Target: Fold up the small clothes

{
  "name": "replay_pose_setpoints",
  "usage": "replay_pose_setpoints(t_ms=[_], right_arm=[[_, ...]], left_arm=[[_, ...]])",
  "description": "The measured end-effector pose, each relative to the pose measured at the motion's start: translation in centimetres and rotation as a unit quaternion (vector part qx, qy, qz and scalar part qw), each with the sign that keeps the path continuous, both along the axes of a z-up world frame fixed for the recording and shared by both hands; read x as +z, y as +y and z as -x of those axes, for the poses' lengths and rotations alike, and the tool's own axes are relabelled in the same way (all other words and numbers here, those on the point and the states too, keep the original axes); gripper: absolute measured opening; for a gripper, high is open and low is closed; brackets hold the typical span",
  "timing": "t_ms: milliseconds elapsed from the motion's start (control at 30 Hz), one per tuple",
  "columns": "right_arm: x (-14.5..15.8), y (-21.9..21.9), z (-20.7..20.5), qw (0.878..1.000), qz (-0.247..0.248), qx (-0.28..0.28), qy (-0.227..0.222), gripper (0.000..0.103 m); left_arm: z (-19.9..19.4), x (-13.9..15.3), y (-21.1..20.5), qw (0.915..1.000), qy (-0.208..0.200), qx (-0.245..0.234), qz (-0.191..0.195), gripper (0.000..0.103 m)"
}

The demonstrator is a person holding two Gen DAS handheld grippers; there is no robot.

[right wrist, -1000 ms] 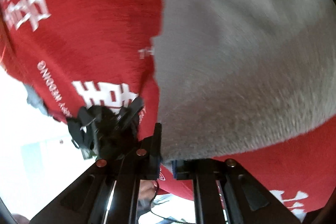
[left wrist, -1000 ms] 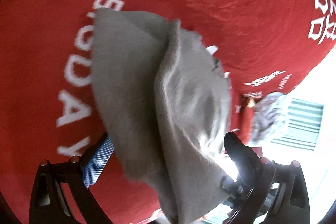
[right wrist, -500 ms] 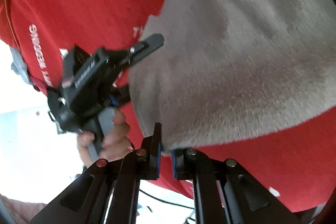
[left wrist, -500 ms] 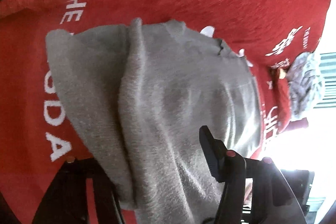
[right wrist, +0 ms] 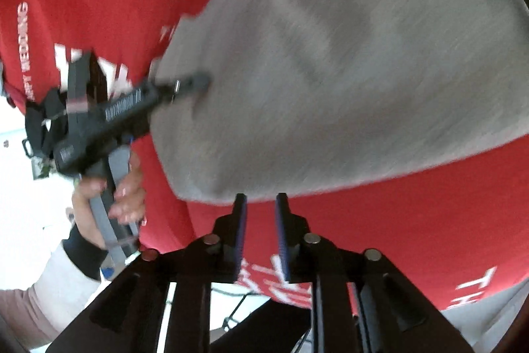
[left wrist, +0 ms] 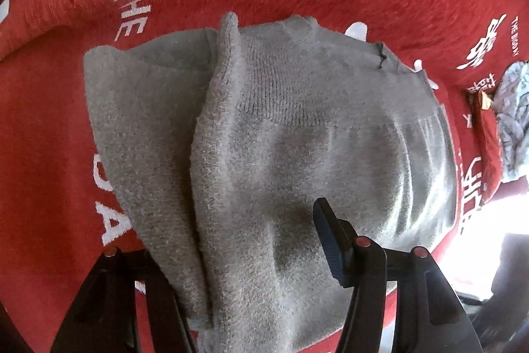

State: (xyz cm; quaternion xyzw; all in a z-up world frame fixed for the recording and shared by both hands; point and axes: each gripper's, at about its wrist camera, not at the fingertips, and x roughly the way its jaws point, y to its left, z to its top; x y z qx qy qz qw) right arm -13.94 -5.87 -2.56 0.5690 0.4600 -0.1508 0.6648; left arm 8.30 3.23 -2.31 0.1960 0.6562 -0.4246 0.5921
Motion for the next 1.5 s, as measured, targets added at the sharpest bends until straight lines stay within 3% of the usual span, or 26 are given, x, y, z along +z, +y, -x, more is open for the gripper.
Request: replay_pose_setpoints(t_ms=[267,500,667,767,933,1167,1333,1500], right_arm=[[0.8,-5.4,-0.9,0.996,0.075,-0.030,0.033,0.022],[-0.6,-7.9,-2.2,0.995,0.092,-0.019,0.038,0.022],[-3.2,-8.7,-2.4,0.996,0.068,0.006,0.051,0.017],[-3.5,-9.1,-2.6,0.997,0.063,0.022,0.044,0.016],[-3.8,-9.8,-2.3,0.998,0.043,0.028,0.026,0.016],[-2.9,-12.6,1.4,0.999,-0.009,-0.013,-0.041,0.017],[-2.1,-15.8,5.8,0.992,-0.037,-0.068,-0.103,0.019],[-4.7,-17.8,8.8,0.986,-0.073,-0.107,-0.109,0.020]], left_arm=[[0.2,-0.3,-0.6,0.9998,-0.009,0.002,-0.018,0.060],[-0.1,0.6,-0.6,0.9993,-0.027,0.021,-0.015,0.018],[-0.7,1.9,0.1,0.9975,0.001,0.070,0.011,0.017],[0.1,4.4,-0.4,0.9952,0.012,0.076,0.060,0.017],[3.0,8.5,-4.1,0.9924,0.015,0.049,0.112,0.017],[8.7,10.8,-11.7,0.9911,0.021,-0.001,0.132,0.017],[14.5,9.9,-18.0,0.9912,0.018,-0.060,0.116,0.017],[20.2,6.2,-22.3,0.9889,-0.038,-0.137,0.044,0.017]])
